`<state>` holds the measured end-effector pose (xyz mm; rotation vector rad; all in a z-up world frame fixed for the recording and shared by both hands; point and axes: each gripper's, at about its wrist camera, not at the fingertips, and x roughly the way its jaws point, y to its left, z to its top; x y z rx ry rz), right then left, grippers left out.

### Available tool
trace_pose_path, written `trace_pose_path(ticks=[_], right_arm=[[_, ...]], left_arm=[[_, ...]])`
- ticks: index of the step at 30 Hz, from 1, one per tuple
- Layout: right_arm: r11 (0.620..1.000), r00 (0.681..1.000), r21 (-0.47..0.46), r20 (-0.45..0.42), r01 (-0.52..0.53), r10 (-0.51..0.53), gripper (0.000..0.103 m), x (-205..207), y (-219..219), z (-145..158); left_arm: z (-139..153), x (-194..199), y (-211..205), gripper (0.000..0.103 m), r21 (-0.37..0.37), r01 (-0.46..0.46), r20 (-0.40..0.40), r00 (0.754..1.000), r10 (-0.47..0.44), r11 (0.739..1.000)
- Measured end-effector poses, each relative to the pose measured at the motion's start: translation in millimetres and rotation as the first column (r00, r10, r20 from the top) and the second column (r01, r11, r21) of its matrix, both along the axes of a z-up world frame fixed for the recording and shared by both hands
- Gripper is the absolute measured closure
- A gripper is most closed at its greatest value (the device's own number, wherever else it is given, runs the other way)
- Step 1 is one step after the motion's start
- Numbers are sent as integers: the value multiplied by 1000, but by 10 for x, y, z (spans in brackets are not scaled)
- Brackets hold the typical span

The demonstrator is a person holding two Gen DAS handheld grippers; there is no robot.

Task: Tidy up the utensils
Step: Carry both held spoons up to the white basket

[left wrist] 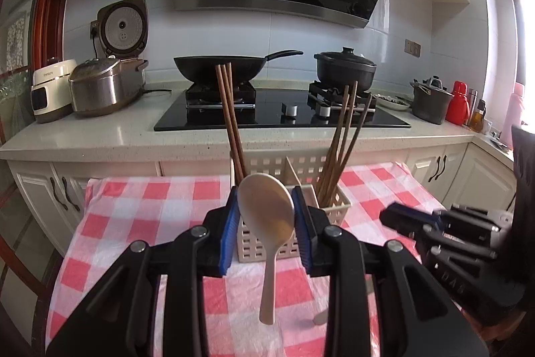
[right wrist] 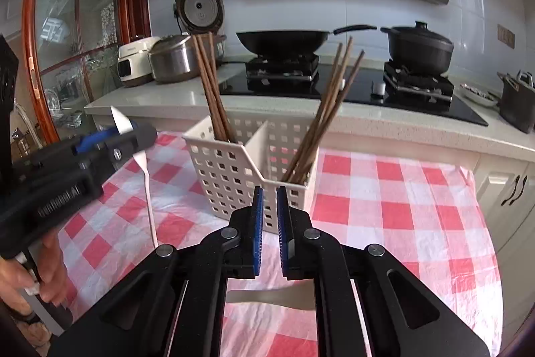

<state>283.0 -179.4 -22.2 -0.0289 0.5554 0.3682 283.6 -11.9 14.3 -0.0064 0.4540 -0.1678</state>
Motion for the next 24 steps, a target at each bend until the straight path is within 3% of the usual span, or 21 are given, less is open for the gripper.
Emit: trace_pose_path(ticks=[3, 6, 7, 15, 24], right_arm=[[1000, 997, 22, -72, 8, -7, 88, 65, -118, -185], [996, 987, 57, -152, 64, -55, 62, 104, -322, -441], [994, 982, 65, -175, 85, -72, 59, 103, -388, -520], [973, 905, 113, -402, 201, -141, 57, -42, -554, -1178], [956, 900, 176, -412, 235, -145, 56, 230, -513, -1161]], left_arm=[[-28, 29, 34, 73, -20, -7, -8, 1000, 6, 1000], [-146, 27, 49, 73, -25, -8, -29, 1000, 8, 1000], [-182, 22, 50, 73, -25, -8, -35, 999, 7, 1000], [-353, -18, -20, 73, -21, 0, -41, 999, 0, 1000], [-405, -27, 75, 73, -20, -13, -53, 999, 12, 1000]])
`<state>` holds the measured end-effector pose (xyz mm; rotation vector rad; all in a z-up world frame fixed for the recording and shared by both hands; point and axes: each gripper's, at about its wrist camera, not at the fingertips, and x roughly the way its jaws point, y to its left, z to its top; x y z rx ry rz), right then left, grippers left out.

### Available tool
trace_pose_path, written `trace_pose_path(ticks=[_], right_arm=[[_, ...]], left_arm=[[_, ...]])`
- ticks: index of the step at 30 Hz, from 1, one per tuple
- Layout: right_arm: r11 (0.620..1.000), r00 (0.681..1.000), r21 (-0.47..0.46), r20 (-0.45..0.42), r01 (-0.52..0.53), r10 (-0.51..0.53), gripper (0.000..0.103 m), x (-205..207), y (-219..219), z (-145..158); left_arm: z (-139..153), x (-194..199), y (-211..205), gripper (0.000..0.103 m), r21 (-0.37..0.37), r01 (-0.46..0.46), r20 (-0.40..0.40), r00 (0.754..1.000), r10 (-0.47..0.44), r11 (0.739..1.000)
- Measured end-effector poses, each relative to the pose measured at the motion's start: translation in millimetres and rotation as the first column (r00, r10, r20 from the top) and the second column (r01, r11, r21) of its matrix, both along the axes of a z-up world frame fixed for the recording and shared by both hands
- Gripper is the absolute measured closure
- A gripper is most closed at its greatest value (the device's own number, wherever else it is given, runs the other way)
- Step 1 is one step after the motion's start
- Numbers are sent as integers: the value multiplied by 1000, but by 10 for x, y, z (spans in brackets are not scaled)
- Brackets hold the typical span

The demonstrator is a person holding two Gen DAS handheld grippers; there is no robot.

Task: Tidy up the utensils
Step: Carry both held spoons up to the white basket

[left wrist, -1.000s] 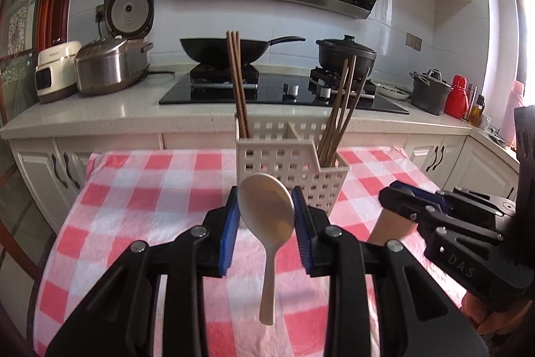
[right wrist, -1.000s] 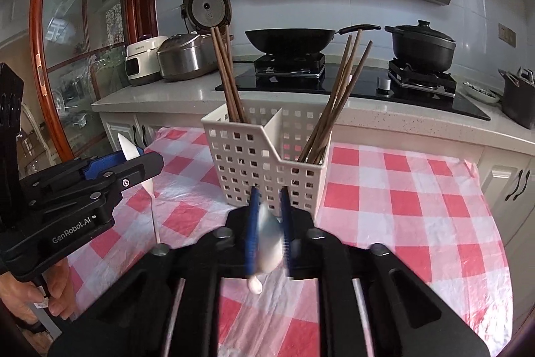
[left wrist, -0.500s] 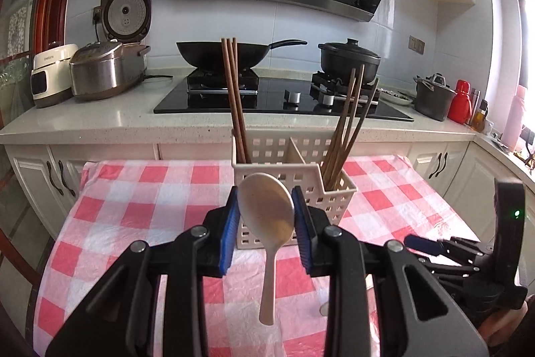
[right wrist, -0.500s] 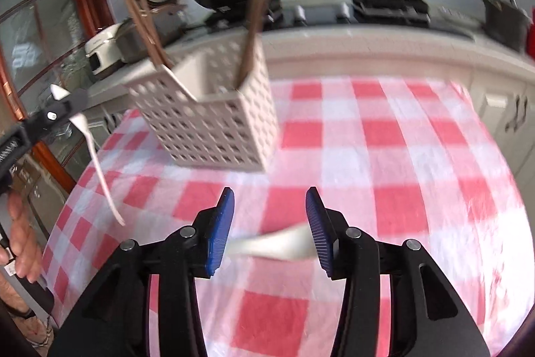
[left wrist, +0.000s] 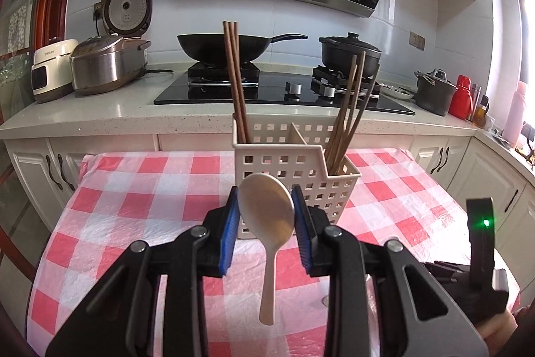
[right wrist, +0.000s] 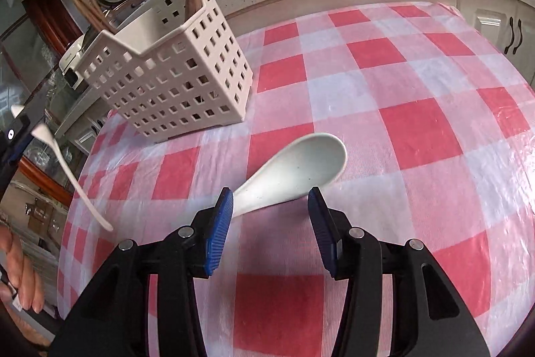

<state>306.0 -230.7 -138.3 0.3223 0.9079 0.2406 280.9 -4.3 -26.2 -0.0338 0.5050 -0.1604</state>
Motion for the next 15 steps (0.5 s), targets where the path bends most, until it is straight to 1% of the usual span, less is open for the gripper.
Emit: trace_pose_path(ticks=[2, 3, 7, 9, 11, 12, 13, 14, 15], right_arm=[[1000, 1000, 16, 0, 5, -5, 53, 115, -2, 29], [1000, 1000, 15, 3, 8, -8, 47, 163, 7, 46], [1000, 1000, 10, -16, 10, -10, 47, 388, 67, 11], [1000, 1000, -2, -10, 21, -21, 47, 459, 81, 10], [999, 1000, 20, -16, 27, -26, 47, 528, 62, 2], [999, 999, 20, -16, 28, -28, 49, 547, 54, 0], [999, 999, 12, -14, 30, -30, 57, 570, 52, -5], [1000, 999, 1, -13, 32, -31, 62, 575, 49, -14], [999, 999, -5, -12, 36, -36, 70, 589, 37, -21]], left_arm=[[8, -5, 44, 73, -3, -8, 2, 1000, 8, 1000], [8, -7, 56, 73, -3, -10, 3, 1000, 10, 1000], [-4, 35, 72, 73, -8, -15, 0, 1000, 15, 1000], [-12, 55, 70, 73, -10, -13, -1, 1000, 13, 1000], [-25, 77, 66, 73, -7, -13, -2, 1000, 13, 1000], [-32, 90, 66, 73, -8, -13, -3, 1000, 13, 1000], [-39, 106, 71, 73, -10, -13, -6, 1000, 13, 1000], [-47, 117, 73, 73, -11, -13, -8, 1000, 13, 1000], [-54, 133, 74, 73, -11, -13, -10, 1000, 13, 1000]])
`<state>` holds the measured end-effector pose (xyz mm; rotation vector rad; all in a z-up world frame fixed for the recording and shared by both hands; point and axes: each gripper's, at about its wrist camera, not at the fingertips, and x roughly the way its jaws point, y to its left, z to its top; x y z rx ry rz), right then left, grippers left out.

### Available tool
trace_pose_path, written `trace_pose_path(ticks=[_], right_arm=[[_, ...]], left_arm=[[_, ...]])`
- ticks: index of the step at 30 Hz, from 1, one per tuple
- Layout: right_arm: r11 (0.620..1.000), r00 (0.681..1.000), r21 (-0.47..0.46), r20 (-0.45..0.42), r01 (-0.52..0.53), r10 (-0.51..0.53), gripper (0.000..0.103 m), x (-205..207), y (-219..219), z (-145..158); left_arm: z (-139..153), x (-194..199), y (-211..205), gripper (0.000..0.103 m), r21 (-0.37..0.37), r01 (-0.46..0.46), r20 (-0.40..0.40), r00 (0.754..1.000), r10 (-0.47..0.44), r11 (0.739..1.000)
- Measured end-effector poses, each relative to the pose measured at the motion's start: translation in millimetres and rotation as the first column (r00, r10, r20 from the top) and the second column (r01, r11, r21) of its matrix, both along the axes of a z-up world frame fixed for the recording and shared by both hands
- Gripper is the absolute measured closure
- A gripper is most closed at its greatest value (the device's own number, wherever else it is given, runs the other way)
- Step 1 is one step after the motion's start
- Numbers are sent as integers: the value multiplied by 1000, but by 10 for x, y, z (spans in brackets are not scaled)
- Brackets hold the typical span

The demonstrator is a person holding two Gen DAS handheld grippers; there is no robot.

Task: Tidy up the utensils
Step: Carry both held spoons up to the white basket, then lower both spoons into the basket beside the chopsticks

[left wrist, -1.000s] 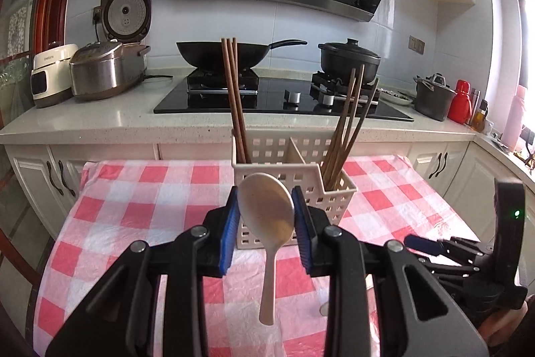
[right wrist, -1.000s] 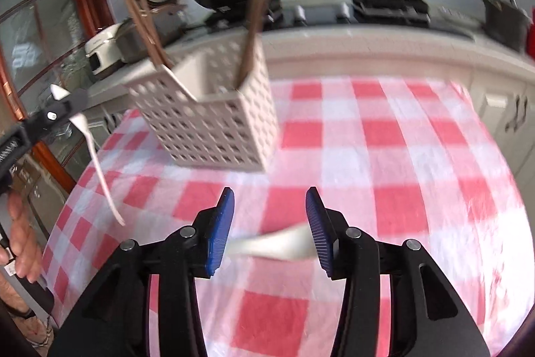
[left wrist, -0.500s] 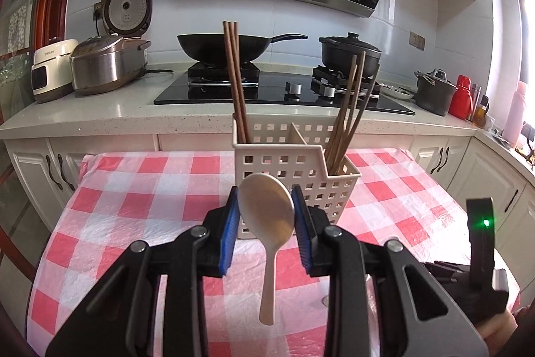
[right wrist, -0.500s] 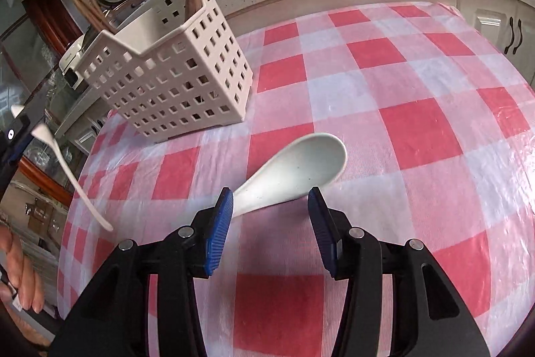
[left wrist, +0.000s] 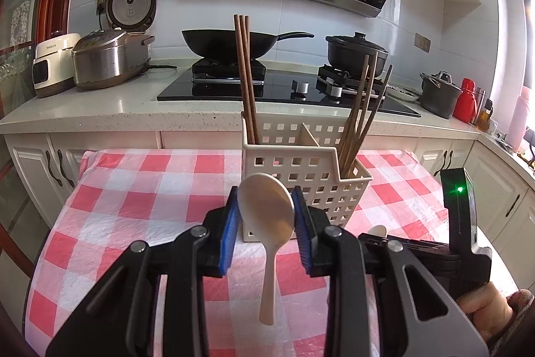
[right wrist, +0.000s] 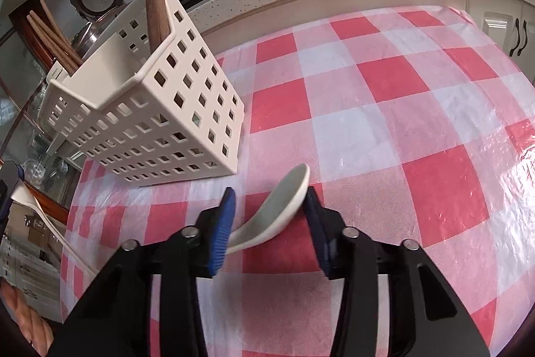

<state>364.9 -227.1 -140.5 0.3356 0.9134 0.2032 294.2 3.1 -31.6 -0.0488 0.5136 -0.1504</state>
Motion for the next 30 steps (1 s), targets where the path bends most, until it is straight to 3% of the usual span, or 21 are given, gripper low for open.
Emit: trace_pose_path(ticks=[2, 6, 10, 15, 22, 30], right_arm=[[1000, 1000, 8, -10, 12, -12, 89, 41, -57, -26], [1000, 999, -24, 47, 4, -3, 91, -19, -83, 32], [999, 988, -46, 156, -8, 15, 96, -219, -29, 295], [994, 953, -105, 303, 15, 18, 96, -445, 13, 670], [996, 926, -79, 376, 33, -1, 96, -541, -49, 910], [994, 863, -92, 505, 58, -4, 96, -361, 19, 1311]], left_arm=[[-16, 27, 3, 73, -1, 0, -4, 1000, 0, 1000], [-14, 40, -15, 73, -1, 1, -2, 1000, -1, 1000], [25, 34, -32, 73, -10, 6, 5, 1000, -6, 1000], [145, 21, -63, 73, -16, 9, 34, 999, -9, 1000], [305, 18, -101, 73, -16, 25, 66, 998, -24, 1000], [721, 206, -200, 73, -26, 45, 141, 989, -41, 999]])
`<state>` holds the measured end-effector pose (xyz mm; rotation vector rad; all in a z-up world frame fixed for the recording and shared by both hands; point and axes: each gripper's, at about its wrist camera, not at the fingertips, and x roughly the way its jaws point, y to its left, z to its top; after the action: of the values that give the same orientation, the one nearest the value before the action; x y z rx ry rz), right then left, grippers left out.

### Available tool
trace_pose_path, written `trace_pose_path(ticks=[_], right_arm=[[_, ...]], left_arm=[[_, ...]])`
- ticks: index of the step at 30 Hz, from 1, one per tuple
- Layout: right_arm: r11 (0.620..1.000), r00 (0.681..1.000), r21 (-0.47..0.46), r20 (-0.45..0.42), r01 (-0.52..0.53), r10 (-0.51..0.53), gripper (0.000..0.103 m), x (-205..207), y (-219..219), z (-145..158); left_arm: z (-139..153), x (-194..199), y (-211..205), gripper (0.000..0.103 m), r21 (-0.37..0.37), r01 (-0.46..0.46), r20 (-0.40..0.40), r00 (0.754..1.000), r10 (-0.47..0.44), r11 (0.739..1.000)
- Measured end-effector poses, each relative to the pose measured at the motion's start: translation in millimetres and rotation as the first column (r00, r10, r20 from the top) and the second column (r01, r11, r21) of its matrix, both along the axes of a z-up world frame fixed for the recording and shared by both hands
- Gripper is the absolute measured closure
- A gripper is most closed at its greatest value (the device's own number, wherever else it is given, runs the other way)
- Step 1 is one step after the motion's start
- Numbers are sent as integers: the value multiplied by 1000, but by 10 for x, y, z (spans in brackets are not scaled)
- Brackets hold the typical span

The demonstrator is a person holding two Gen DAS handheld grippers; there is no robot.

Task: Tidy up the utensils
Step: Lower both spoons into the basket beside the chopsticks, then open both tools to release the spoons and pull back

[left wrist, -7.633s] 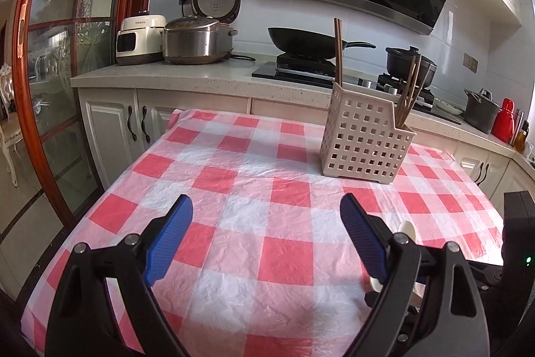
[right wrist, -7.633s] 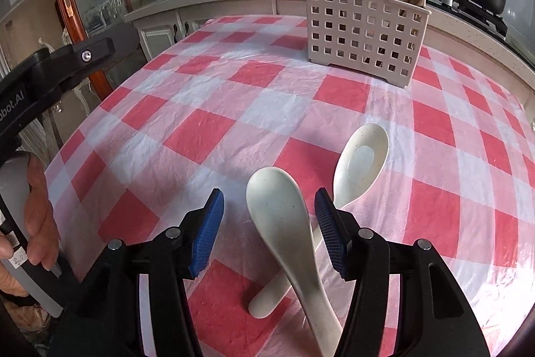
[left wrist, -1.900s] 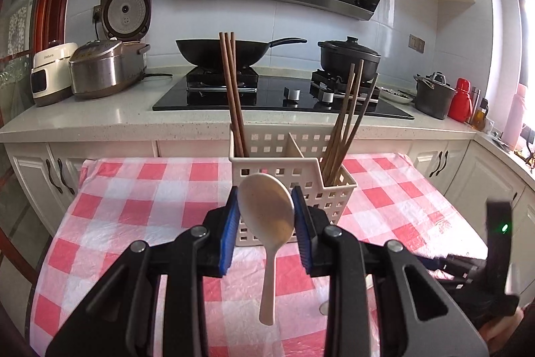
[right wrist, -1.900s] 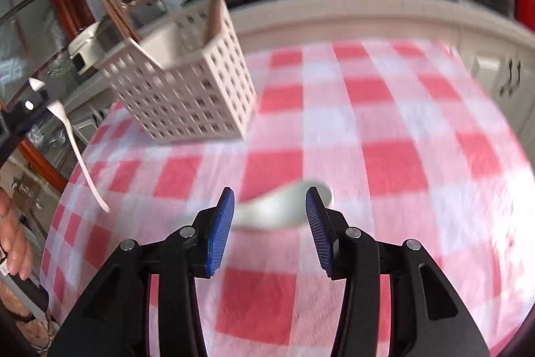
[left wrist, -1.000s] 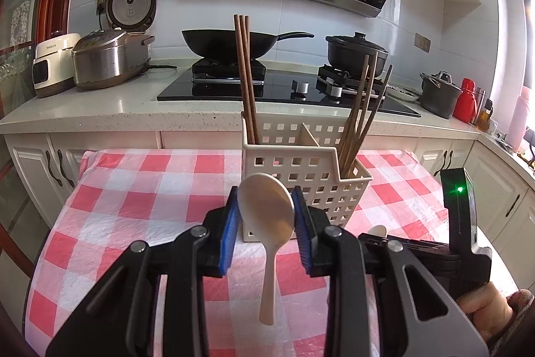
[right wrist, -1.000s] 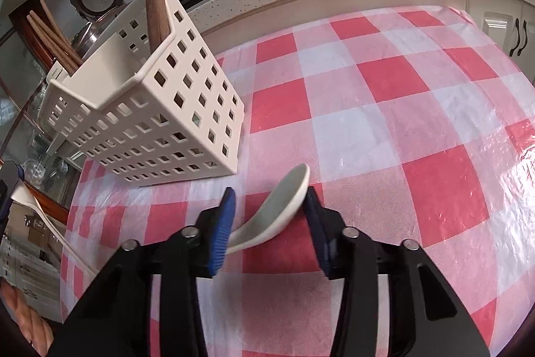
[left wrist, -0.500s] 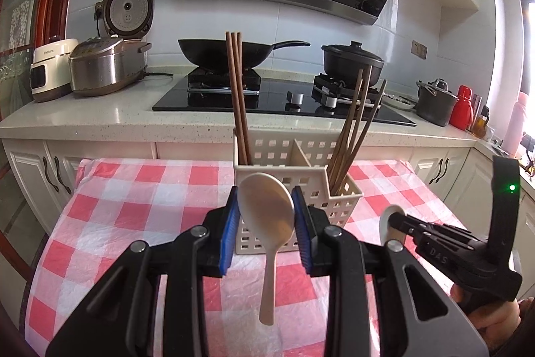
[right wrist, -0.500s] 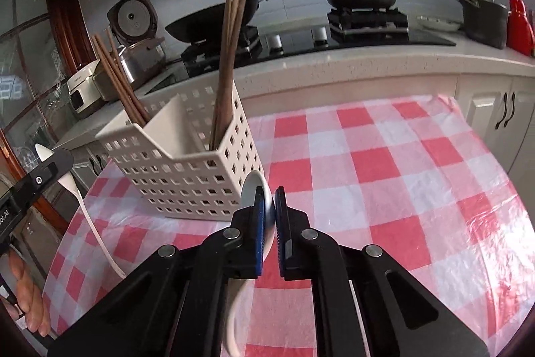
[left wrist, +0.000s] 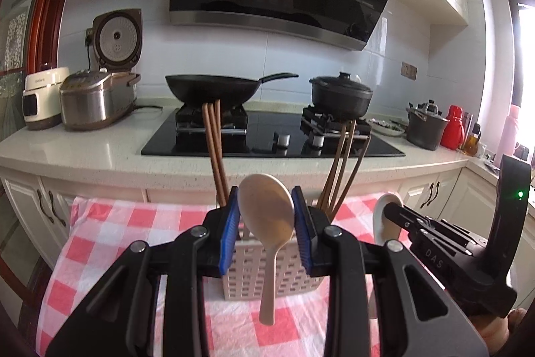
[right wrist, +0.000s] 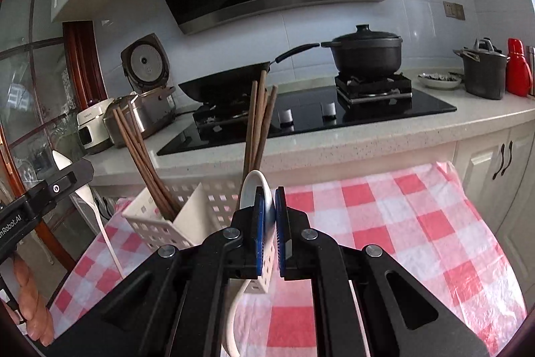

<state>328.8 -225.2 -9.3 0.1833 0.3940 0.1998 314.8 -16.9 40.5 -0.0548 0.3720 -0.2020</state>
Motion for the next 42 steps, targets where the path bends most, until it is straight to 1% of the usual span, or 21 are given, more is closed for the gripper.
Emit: trace_pose_path(ticks=[6, 10, 13, 15, 19, 21, 24, 28, 31, 33, 35, 36, 37, 39, 41, 42], right_arm=[[999, 994, -46, 108, -8, 13, 96, 174, 184, 290], [998, 984, -70, 175, -4, 16, 96, 292, 315, 384], [997, 976, -80, 215, 10, 7, 96, 379, 386, 385], [997, 972, -70, 234, 19, -2, 96, 434, 405, 360], [997, 967, -64, 255, 34, -16, 96, 547, 444, 314], [998, 966, -60, 258, 36, -20, 96, 593, 458, 255], [998, 967, -49, 252, 36, -22, 96, 610, 476, 150], [997, 973, -73, 232, 18, -1, 96, 589, 551, 20], [996, 981, -84, 191, 3, 13, 95, 612, 583, -84], [997, 987, -74, 157, -10, 22, 95, 628, 578, -142], [998, 990, -60, 141, -18, 26, 95, 611, 553, -157], [998, 990, -58, 137, -19, 27, 94, 595, 538, -152], [998, 990, -57, 137, -18, 25, 93, 579, 527, -141], [999, 990, -52, 138, -14, 21, 90, 529, 495, -99], [999, 990, -49, 139, -14, 20, 78, 475, 467, -63], [999, 989, -45, 145, -11, 17, 69, 430, 448, -46]], left_arm=[[337, 159, -21, 73, -15, 6, 42, 999, -5, 1000], [497, 300, -14, 73, -21, -13, 73, 997, 15, 1000], [525, 423, -5, 73, -26, -28, 82, 996, 30, 999], [508, 499, 6, 73, -29, -31, 82, 996, 33, 999], [409, 653, -19, 73, -17, -37, 93, 995, 38, 999], [340, 724, -15, 73, -20, -40, 94, 995, 41, 999], [195, 822, -13, 73, -30, -37, 69, 997, 39, 999], [3, 886, -21, 73, -12, -26, 37, 999, 26, 1000], [-127, 895, -36, 73, 7, -34, 6, 999, 34, 999], [-206, 895, -8, 73, 5, -41, -16, 999, 41, 999], [-250, 878, 35, 72, 4, -53, -24, 998, 53, 999], [-256, 861, 70, 71, 3, -63, -25, 998, 63, 998], [-255, 842, 94, 66, -1, -70, -24, 997, 70, 998], [-237, 778, 169, 58, -18, -86, -16, 996, 85, 996], [-210, 708, 225, 55, -27, -95, -9, 995, 94, 995], [-198, 670, 240, 51, -29, -100, -5, 995, 100, 995]])
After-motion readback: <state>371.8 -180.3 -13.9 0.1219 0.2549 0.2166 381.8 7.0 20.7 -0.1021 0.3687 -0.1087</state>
